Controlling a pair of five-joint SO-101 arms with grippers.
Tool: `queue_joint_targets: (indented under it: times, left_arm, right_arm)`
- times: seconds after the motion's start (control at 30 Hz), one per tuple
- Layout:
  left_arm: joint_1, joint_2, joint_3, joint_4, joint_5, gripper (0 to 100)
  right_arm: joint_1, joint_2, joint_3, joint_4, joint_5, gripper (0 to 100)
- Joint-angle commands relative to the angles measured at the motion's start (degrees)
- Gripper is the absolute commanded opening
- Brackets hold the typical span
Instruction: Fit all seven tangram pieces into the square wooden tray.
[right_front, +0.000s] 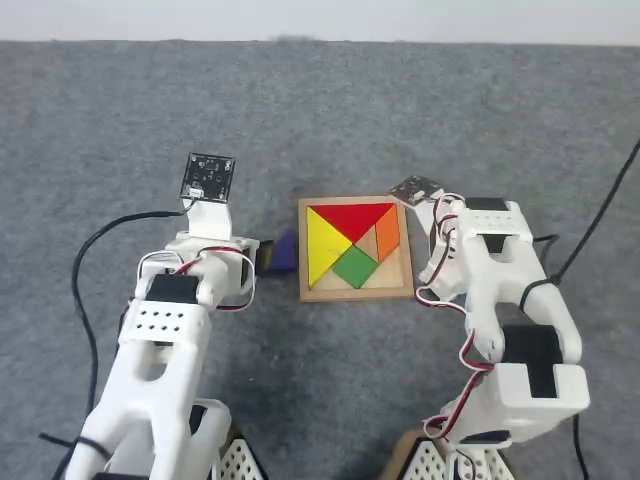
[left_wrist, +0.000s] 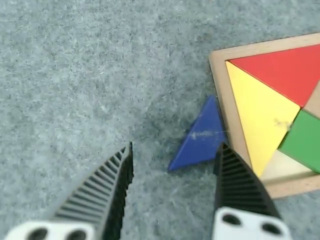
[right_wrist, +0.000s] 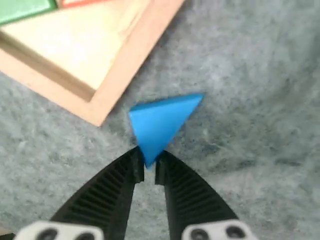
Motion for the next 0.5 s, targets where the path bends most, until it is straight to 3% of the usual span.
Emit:
queue_joint_targets:
  times: [0.0, 0.2, 0.37, 0.47]
  left_arm:
    - [-0.3, 0.1, -0.7, -1.5, 0.9, 25]
    - [-0.3, 0.0, -0.7, -1.5, 0.9, 25]
    - [-0.3, 0.0, -0.7, -1.5, 0.9, 25]
    - [-0.3, 0.1, -0.7, -1.5, 0.9, 25]
  right_arm:
    - [0.4, -1.2, -5.5, -0.4, -3.3, 0.8]
    - [-1.4, -0.7, -14.7, 8.1, -4.0, 0.9]
    - [-1.7, -0.5, -15.6, 10.3, -13.6, 0.9]
    - [-1.8, -0.6, -15.6, 11.6, -14.9, 0.9]
